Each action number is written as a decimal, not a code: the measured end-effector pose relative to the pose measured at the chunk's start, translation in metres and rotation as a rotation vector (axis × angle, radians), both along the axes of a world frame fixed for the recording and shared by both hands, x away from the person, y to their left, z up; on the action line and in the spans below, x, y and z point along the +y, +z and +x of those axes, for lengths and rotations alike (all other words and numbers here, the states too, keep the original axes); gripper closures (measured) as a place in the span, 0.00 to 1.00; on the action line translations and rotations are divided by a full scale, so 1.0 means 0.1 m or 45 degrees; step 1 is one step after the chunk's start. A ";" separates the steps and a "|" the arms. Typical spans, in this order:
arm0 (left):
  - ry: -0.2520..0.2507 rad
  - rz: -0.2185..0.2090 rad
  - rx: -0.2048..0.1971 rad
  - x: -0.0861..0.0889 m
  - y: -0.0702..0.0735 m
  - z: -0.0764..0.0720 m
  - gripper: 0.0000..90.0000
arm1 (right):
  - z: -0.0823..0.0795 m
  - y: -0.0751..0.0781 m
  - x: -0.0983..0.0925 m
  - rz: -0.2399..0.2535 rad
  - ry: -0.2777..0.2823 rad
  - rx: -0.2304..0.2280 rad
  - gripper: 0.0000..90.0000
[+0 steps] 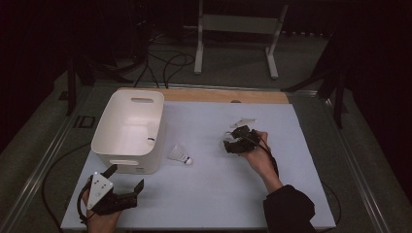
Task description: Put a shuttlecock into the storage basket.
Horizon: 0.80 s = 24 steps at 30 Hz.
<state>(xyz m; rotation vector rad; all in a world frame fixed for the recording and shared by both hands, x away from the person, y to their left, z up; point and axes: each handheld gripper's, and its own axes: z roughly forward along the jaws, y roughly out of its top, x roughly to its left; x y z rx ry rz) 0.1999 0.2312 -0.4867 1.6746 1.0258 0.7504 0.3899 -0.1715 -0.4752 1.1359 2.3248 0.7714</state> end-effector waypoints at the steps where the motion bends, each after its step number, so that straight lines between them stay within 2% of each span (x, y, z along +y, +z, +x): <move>1: 0.001 0.000 0.000 0.00 0.00 0.00 0.00 | 0.01 -0.01 0.01 -0.013 -0.001 -0.005 0.38; 9: 0.002 0.001 -0.002 0.00 0.00 0.00 0.00 | 0.05 -0.06 0.06 -0.077 -0.006 -0.052 0.58; 14: 0.001 0.000 -0.002 0.00 0.00 0.00 0.00 | 0.08 -0.08 0.07 -0.066 -0.006 -0.049 0.69; 20: 0.001 -0.001 -0.002 0.00 0.00 0.00 0.00 | 0.15 -0.13 0.04 -0.030 -0.035 0.004 0.80; 24: 0.002 0.000 -0.002 0.00 0.00 0.00 0.00 | 0.17 -0.14 0.02 -0.024 -0.052 0.002 0.87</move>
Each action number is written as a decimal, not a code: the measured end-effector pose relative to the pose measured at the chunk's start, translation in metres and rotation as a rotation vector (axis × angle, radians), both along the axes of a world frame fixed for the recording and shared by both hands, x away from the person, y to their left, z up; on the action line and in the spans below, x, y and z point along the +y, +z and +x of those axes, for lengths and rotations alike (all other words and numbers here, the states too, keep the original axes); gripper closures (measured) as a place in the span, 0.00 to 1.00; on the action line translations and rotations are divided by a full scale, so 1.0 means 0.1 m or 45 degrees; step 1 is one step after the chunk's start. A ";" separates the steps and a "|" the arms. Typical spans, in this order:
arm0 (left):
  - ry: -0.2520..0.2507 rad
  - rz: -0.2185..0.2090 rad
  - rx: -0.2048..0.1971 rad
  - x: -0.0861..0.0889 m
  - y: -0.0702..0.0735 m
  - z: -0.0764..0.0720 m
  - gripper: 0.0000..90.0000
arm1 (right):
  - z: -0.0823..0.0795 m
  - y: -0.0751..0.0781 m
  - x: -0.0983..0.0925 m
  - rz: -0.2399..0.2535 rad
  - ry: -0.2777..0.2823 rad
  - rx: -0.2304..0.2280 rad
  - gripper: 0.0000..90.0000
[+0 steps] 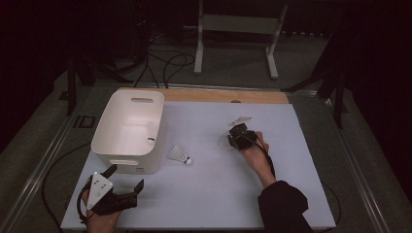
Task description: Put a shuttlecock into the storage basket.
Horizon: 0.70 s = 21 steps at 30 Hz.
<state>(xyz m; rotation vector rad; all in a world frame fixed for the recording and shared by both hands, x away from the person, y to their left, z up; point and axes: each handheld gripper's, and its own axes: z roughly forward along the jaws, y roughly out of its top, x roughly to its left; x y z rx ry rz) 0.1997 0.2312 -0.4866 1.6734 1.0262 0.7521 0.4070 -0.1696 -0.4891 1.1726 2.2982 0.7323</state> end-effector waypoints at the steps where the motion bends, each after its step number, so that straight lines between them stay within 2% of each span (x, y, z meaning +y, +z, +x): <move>1: 0.001 0.001 0.000 0.00 0.00 0.00 0.00 | 0.00 0.00 0.00 -0.004 -0.003 -0.005 0.89; 4: 0.001 0.000 -0.001 0.00 0.00 0.00 0.00 | 0.00 0.01 -0.01 -0.020 -0.017 -0.019 0.97; 6: 0.001 0.000 -0.001 0.00 0.00 0.00 0.00 | 0.00 0.02 -0.03 -0.006 -0.024 -0.019 0.98; 14: 0.001 0.000 -0.001 0.00 0.00 0.00 0.00 | -0.02 0.04 -0.01 -0.007 -0.026 -0.030 0.99; 21: 0.001 -0.001 -0.001 0.00 0.00 0.00 0.00 | -0.04 0.08 0.00 0.017 -0.029 -0.028 0.99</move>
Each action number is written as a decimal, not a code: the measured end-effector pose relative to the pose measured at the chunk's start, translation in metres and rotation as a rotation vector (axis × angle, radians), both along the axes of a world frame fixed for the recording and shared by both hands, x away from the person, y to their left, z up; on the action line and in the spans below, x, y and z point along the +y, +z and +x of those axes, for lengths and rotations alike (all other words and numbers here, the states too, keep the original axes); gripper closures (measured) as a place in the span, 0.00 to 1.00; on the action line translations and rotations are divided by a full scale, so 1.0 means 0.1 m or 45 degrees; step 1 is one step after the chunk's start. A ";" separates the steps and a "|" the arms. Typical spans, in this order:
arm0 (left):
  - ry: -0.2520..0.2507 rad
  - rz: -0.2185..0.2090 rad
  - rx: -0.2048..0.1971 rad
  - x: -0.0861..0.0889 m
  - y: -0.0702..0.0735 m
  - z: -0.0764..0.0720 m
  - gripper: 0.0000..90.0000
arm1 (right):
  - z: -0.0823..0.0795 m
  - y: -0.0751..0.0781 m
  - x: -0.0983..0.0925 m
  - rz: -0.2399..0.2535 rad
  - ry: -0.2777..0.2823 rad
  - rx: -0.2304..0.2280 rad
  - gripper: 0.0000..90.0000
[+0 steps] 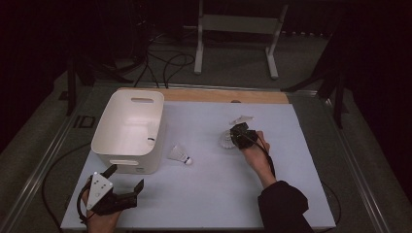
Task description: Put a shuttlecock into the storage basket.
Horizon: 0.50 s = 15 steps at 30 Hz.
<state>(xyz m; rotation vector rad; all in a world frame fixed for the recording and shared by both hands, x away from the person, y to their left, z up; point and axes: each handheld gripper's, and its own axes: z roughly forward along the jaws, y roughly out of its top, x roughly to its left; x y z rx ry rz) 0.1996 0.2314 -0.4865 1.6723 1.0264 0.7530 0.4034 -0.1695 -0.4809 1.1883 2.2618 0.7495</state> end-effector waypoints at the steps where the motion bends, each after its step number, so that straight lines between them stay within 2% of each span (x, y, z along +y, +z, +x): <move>1: 0.000 0.001 0.000 0.00 0.00 0.00 0.00 | 0.00 0.01 0.00 0.005 -0.001 0.001 0.99; 15: 0.000 0.000 0.001 0.00 0.00 0.00 0.00 | -0.05 0.10 -0.03 0.072 -0.007 -0.004 0.99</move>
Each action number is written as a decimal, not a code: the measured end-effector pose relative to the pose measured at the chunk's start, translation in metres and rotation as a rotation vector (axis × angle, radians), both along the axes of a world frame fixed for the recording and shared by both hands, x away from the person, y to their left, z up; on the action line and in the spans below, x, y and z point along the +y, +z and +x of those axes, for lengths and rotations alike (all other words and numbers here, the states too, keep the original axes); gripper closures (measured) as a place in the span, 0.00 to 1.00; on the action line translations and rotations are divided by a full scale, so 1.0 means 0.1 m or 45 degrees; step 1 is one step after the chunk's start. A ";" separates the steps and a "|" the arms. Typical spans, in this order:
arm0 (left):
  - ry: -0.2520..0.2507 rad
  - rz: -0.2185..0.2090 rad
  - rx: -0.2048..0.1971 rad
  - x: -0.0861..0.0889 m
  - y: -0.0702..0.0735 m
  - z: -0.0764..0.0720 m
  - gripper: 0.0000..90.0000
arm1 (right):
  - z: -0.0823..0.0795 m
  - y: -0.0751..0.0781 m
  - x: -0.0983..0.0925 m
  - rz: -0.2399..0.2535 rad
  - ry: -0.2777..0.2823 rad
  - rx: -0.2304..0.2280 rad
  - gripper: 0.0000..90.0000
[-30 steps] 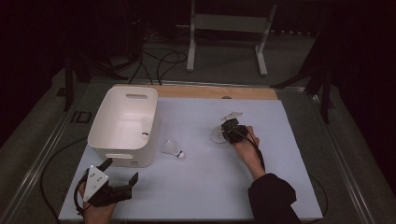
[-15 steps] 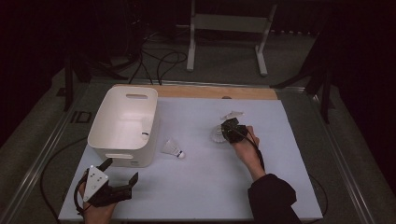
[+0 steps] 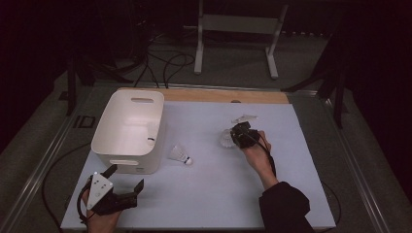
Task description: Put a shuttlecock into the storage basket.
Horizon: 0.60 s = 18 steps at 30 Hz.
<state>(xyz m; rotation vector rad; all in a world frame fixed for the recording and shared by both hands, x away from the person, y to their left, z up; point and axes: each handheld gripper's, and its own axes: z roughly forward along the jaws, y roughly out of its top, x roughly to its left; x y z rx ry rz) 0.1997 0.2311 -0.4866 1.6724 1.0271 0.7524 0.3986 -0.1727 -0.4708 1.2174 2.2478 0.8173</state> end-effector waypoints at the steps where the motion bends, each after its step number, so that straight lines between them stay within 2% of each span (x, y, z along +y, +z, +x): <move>1: 0.000 0.001 0.000 0.00 0.00 0.00 0.00 | 0.00 0.00 0.00 0.004 -0.001 0.001 0.99; 18: 0.000 0.001 -0.001 0.00 0.00 0.00 0.00 | -0.05 0.09 0.00 0.036 0.005 -0.012 0.99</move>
